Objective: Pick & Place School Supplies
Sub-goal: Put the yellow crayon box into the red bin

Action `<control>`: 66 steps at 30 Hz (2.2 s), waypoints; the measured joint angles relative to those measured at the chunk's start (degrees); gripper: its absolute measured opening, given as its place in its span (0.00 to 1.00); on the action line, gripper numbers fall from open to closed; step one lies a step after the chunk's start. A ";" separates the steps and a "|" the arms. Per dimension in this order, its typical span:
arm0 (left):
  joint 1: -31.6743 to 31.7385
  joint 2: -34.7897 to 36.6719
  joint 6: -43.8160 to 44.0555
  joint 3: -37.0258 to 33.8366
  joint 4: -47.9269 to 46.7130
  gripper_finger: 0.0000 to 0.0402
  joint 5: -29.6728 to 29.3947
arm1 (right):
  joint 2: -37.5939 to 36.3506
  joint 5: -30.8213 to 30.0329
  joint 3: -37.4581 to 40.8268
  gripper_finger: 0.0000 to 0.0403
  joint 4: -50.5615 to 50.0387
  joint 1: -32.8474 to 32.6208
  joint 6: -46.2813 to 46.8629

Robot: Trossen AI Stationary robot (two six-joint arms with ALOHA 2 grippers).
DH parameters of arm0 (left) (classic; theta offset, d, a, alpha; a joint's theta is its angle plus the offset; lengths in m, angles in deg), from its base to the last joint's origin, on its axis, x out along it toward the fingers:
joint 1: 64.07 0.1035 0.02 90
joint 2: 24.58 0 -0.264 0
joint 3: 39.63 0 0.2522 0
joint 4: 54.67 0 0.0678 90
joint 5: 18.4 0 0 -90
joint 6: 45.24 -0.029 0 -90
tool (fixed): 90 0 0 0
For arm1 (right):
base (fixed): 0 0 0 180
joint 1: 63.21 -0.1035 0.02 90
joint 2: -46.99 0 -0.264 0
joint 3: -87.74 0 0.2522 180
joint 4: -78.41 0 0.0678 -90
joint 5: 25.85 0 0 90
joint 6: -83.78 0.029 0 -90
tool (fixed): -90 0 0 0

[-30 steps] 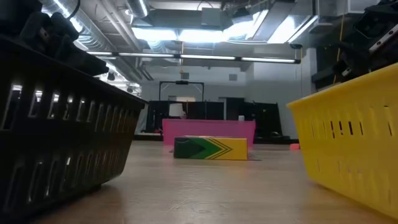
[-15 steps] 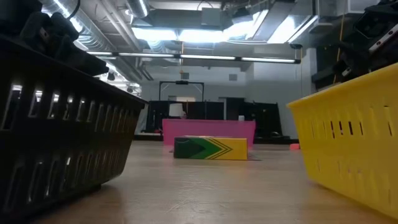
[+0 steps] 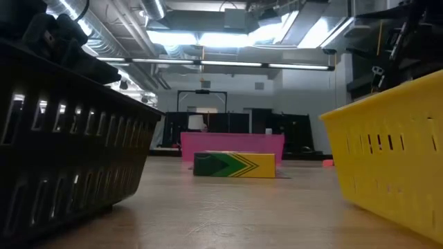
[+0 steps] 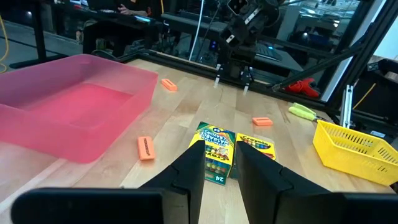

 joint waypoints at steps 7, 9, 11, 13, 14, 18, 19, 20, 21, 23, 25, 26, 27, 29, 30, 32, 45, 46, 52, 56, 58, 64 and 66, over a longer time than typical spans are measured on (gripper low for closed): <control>0.00 -0.01 0.00 0.00 -0.02 0.21 -0.01 | 3.87 -6.69 0.00 0.65 -0.19 0.00 8.12; 0.02 0.00 0.00 0.00 0.00 0.21 -0.02 | 5.52 -10.32 0.00 0.65 -0.11 0.00 9.10; 0.00 -0.02 0.00 0.00 -0.02 0.21 -0.02 | 6.99 -13.88 0.00 0.65 0.79 -0.02 10.17; 0.01 -0.01 -0.01 0.00 0.00 0.21 0.00 | 8.92 -16.62 0.00 0.65 3.93 -0.07 10.35; 0.00 0.00 0.00 0.00 0.00 0.21 -0.01 | 10.48 -17.15 0.00 0.65 6.30 -0.17 10.32; 0.00 -0.01 0.00 0.02 0.51 0.21 -0.49 | 17.68 -18.51 0.00 0.65 16.72 -0.57 9.34; 0.00 -0.02 0.02 0.00 1.10 0.21 -0.61 | 19.68 -18.72 0.00 0.65 19.12 -0.62 8.86; 0.00 -0.02 0.45 0.00 2.40 0.21 -0.65 | 21.78 -19.14 0.00 0.65 21.57 -0.73 8.74; 0.00 0.00 2.02 0.00 4.23 0.21 -0.68 | 23.72 -19.63 0.00 0.65 24.46 -0.83 8.32; 0.00 -0.02 9.47 0.02 7.76 0.21 -0.62 | 27.45 -20.44 -0.32 0.65 31.75 -0.97 4.47; 0.00 0.00 17.67 0.00 11.57 0.21 -0.44 | 30.78 -21.12 -1.68 0.65 39.39 -0.98 -2.57; 0.00 0.00 20.74 0.00 12.79 0.21 -0.50 | 32.23 -21.41 -2.76 0.65 42.95 -0.98 -6.24; 0.00 -0.02 22.91 0.00 13.82 0.21 -1.18 | 33.51 -21.39 -4.05 0.65 46.10 -0.95 -10.19; 0.00 -0.02 25.26 0.00 16.34 0.21 -3.74 | 35.44 -19.58 -6.84 0.65 51.31 -0.94 -16.98; 0.00 0.00 26.22 0.00 17.78 0.21 -4.82 | 36.18 -17.86 -8.39 0.65 53.14 -0.94 -19.89; 0.00 -0.02 26.43 0.00 21.34 0.21 -5.36 | 37.08 -15.35 -11.62 0.65 54.83 -0.92 -25.00; 0.02 -0.17 13.84 4.05 32.81 0.21 -5.54 | 38.14 -9.41 -36.25 0.65 24.91 -0.50 -41.12; 0.02 -0.40 12.20 5.85 29.70 0.21 -6.35 | 38.10 -10.67 -38.71 0.65 19.22 -0.23 -40.73; 0.02 -4.37 3.56 23.12 -2.49 0.21 -16.30 | 39.16 -12.27 -54.19 0.65 -20.71 1.11 -31.12; 0.02 -8.92 7.22 33.98 -26.01 0.21 -29.32 | 40.13 -16.16 -59.89 0.65 -37.60 1.26 -23.31; 0.02 -11.54 13.46 38.11 -37.49 0.21 -33.80 | 40.49 -17.89 -60.54 0.65 -43.04 1.27 -18.94; 0.02 -18.27 36.41 42.56 -56.10 0.21 -35.78 | 42.12 -19.31 -60.54 0.65 -51.84 1.27 -10.88; 0.06 -20.80 41.52 42.53 -57.47 0.21 -32.66 | 43.09 -19.27 -60.54 0.65 -51.85 1.27 -10.73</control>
